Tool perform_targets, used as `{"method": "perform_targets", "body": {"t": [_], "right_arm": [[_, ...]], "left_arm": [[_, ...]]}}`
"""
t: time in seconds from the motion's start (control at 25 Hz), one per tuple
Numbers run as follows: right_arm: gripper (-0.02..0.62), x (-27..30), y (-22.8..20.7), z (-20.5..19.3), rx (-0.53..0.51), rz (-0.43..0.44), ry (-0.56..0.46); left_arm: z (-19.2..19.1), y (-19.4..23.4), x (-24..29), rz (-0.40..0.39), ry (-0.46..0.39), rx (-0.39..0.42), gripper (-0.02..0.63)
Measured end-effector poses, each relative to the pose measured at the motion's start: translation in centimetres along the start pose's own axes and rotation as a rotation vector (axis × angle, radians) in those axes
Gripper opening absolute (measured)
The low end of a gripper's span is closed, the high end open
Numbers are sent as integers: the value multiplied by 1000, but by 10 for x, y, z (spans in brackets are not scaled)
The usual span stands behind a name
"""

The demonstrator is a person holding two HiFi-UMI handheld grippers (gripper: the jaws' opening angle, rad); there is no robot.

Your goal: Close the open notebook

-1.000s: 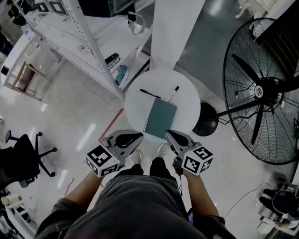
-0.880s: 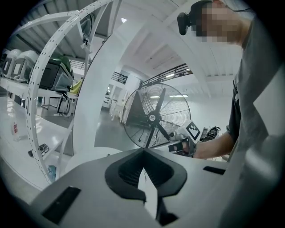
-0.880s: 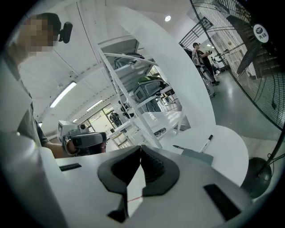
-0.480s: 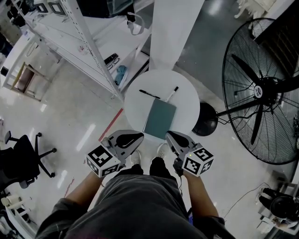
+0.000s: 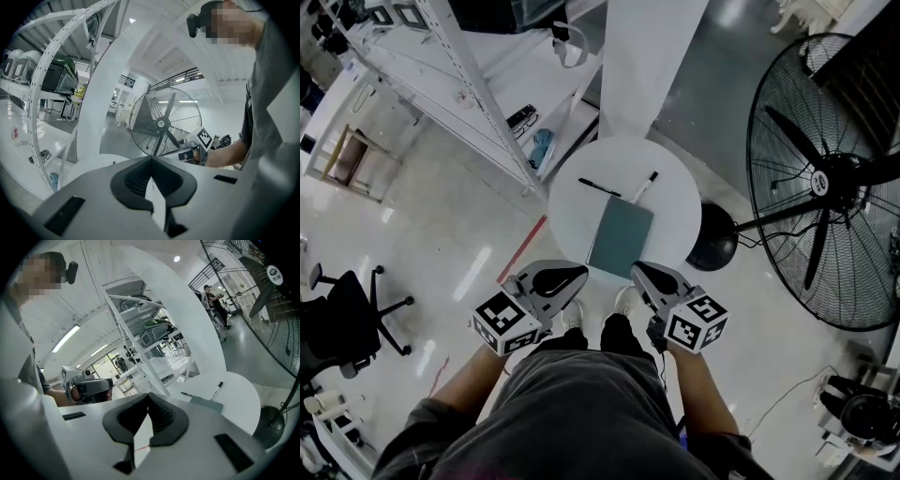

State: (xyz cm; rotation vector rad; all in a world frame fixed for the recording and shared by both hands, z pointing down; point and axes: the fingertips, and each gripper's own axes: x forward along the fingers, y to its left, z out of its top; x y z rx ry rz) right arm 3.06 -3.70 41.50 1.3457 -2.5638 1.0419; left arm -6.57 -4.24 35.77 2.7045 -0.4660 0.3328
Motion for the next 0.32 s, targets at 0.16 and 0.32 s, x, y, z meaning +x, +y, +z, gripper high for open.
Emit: {"method": "perform_targets", "body": {"t": [0.16, 0.32], "right_arm": [[20, 1, -2, 1, -2, -2, 3], [20, 2, -5, 0, -4, -5, 8]], "left_arm": [[0, 2, 2, 3, -1, -3, 14], [1, 4, 3, 6, -4, -5, 14]]}}
